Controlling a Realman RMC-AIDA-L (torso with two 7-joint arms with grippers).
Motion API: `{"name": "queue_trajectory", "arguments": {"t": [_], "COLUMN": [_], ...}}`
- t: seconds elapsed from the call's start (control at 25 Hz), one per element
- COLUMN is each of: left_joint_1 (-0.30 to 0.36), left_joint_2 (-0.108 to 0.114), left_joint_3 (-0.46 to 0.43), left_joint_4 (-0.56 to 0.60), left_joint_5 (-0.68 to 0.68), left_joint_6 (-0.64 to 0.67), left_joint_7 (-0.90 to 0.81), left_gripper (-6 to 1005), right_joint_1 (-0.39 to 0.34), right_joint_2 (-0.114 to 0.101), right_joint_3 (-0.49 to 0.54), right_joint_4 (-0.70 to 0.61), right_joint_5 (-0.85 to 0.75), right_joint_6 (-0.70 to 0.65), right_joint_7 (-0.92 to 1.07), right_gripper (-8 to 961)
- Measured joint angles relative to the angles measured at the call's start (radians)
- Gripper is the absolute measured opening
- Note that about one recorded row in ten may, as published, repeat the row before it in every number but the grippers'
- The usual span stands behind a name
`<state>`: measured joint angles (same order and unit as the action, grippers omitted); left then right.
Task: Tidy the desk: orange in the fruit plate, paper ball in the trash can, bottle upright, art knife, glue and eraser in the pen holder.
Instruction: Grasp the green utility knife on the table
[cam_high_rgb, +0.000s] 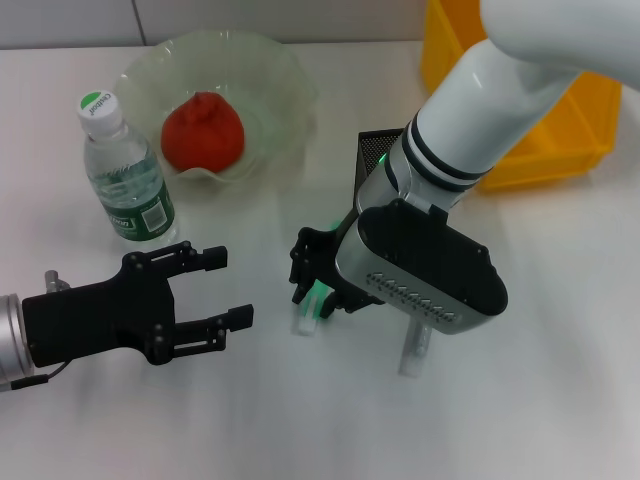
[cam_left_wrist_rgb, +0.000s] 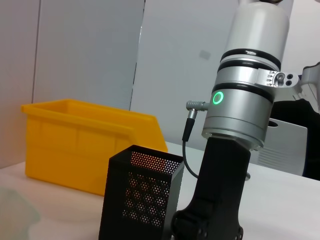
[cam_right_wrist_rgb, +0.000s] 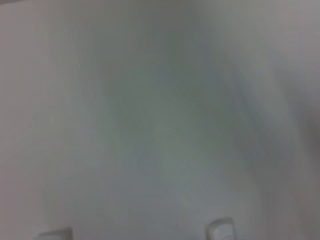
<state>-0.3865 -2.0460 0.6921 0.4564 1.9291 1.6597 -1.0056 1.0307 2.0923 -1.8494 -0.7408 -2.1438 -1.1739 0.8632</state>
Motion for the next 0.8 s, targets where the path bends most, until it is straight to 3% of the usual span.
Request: {"name": "queue_trajectory", "arguments": {"t": [0.32,0.8], "left_joint_1": [0.003,0.007], "left_joint_2": [-0.003,-0.008], "left_joint_3": [-0.011,-0.014], "left_joint_4": [-0.001,-0.003], "left_joint_5": [-0.001,-0.001], "left_joint_6": [0.0,-0.003], "left_joint_7": [-0.002,0.004], "left_gripper": [765,764], "right_joint_1": [0.011,0.047], "right_joint_2": [0.0,0.0], "right_joint_3": [-0.009,-0.026], "right_joint_4": [0.016,0.082], "right_joint_5": [0.002,0.064], "right_joint_6": [-0.007,0.016], "right_joint_7": [-0.007,-0.052], "right_gripper": [306,306]}}
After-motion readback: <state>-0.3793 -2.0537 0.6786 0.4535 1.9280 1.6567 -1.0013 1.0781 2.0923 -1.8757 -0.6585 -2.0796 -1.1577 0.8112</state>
